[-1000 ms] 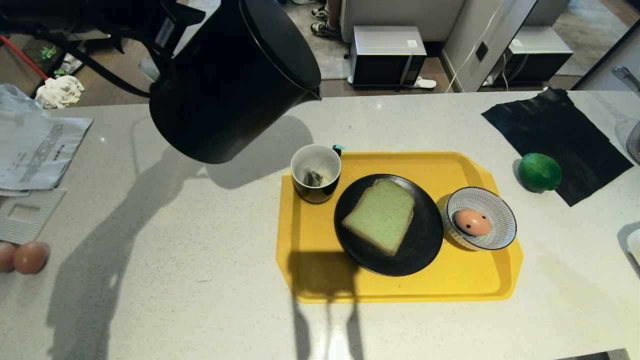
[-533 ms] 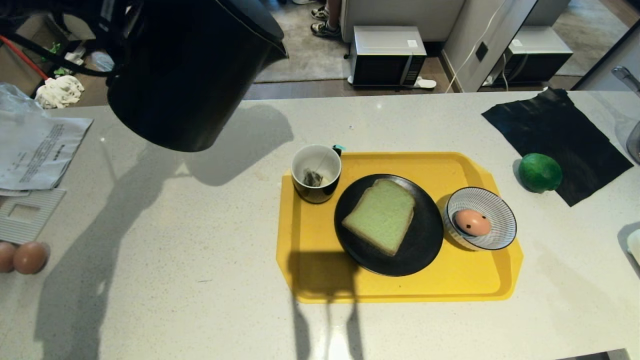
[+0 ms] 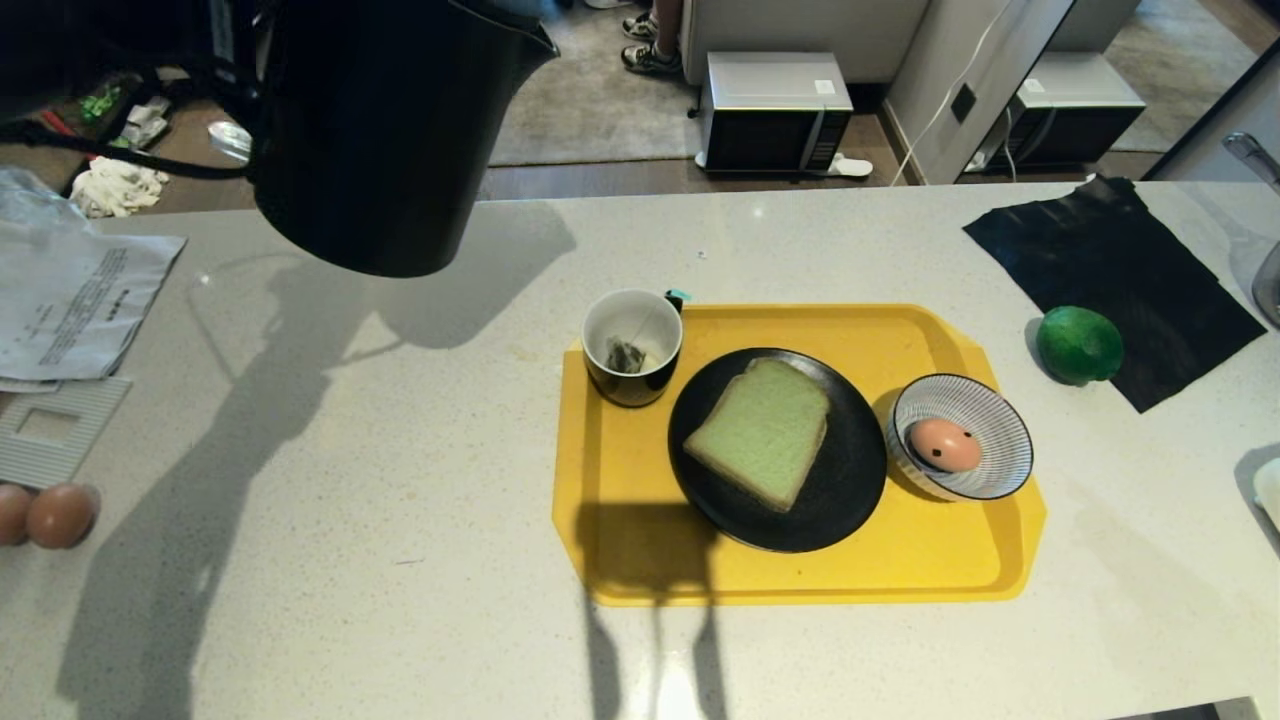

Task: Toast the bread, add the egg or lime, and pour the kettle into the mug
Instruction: Put the kettle back

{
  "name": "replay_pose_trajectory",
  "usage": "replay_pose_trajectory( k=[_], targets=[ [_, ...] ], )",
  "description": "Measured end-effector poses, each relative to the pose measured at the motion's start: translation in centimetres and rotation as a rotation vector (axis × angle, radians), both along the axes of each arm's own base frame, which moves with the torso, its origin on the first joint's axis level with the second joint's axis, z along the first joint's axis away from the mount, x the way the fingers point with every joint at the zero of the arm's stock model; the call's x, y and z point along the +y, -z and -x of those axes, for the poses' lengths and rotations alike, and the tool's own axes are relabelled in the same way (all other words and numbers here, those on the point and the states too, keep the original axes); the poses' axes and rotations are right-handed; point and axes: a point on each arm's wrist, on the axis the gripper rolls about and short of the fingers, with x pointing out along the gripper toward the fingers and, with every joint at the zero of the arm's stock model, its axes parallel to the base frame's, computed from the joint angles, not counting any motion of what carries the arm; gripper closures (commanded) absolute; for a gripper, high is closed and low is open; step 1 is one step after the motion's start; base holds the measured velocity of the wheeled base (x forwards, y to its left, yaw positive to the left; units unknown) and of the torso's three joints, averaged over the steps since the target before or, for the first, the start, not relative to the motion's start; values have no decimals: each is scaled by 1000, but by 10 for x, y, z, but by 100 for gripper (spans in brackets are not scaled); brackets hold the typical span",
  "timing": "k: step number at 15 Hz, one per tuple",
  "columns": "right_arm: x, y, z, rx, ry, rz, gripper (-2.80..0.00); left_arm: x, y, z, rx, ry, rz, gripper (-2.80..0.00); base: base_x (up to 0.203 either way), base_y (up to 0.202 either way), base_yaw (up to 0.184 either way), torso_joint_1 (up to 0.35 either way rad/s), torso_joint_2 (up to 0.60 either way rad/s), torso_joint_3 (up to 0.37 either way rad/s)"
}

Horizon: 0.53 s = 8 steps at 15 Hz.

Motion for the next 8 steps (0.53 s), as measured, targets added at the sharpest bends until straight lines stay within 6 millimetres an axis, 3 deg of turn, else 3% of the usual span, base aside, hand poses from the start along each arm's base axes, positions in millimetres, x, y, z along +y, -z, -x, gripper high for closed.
replay_pose_trajectory(
  k=[3, 8],
  targets=[
    [0, 0, 0, 0, 0, 0, 0, -1, 22, -8, -86, 16, 68, 0, 0, 0, 0, 0, 0, 0],
    [0, 0, 0, 0, 0, 0, 0, -4, 40, -29, -278, 48, 169, 0, 0, 0, 0, 0, 0, 0]
  ],
)
